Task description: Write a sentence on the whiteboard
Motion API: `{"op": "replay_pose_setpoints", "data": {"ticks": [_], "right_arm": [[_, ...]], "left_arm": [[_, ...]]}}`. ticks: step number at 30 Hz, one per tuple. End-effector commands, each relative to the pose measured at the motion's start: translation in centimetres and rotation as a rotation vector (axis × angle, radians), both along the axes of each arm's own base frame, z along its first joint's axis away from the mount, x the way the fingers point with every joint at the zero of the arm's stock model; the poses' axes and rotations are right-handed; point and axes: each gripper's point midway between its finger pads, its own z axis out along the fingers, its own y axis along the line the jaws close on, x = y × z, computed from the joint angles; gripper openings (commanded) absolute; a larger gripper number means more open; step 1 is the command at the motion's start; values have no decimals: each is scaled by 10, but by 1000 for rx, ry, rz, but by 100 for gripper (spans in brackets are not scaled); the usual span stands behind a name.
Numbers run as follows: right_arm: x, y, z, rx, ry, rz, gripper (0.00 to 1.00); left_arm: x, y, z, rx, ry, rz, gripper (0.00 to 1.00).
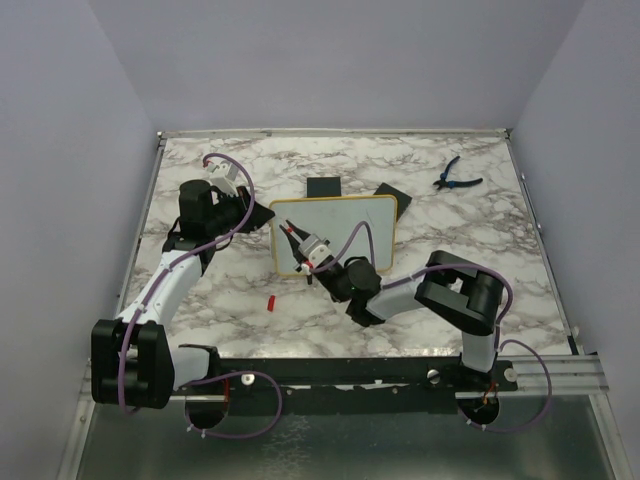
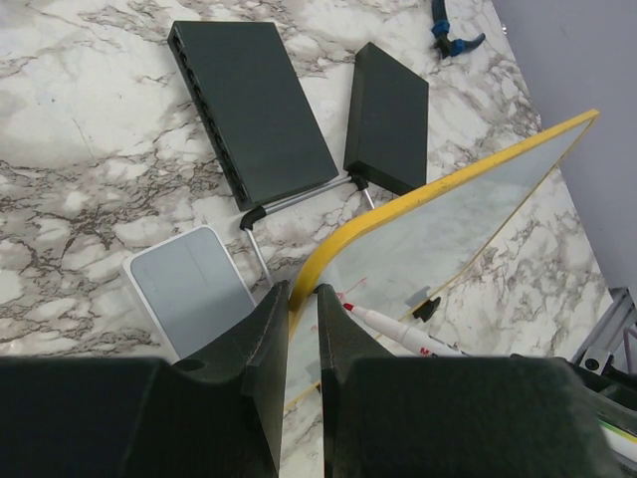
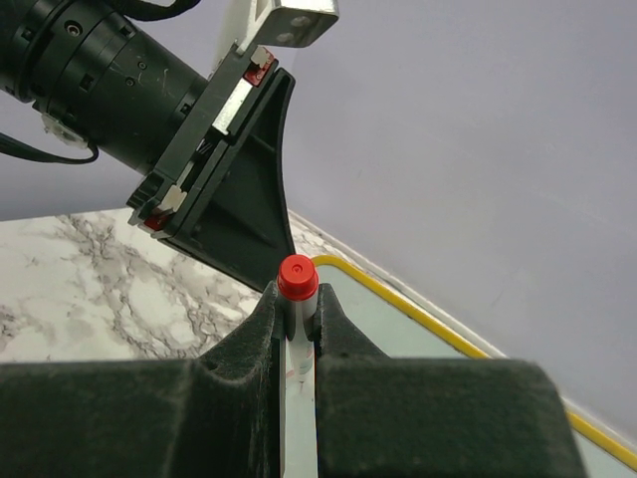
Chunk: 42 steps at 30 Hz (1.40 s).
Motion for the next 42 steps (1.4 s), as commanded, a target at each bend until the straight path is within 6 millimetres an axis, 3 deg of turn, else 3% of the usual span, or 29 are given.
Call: {"op": "replay_pose_setpoints", "data": {"ticks": [1,9,20,42], "right_arm": [[-7,-19,28,157,-64,-9,1],[-9,-28,16,134,-38,-18,1],[-5,-36,32,130,-87,-78,1],[-2,-20,49,155,-135,-54,1]], "left_arm": [[3,-1,17,-1,-53,-4,11],[3,-1,16,0,-50,-6,11],[3,-1,16,0,-50,-4,11],[2,-2,18,-3,-56,-8,11]]}}
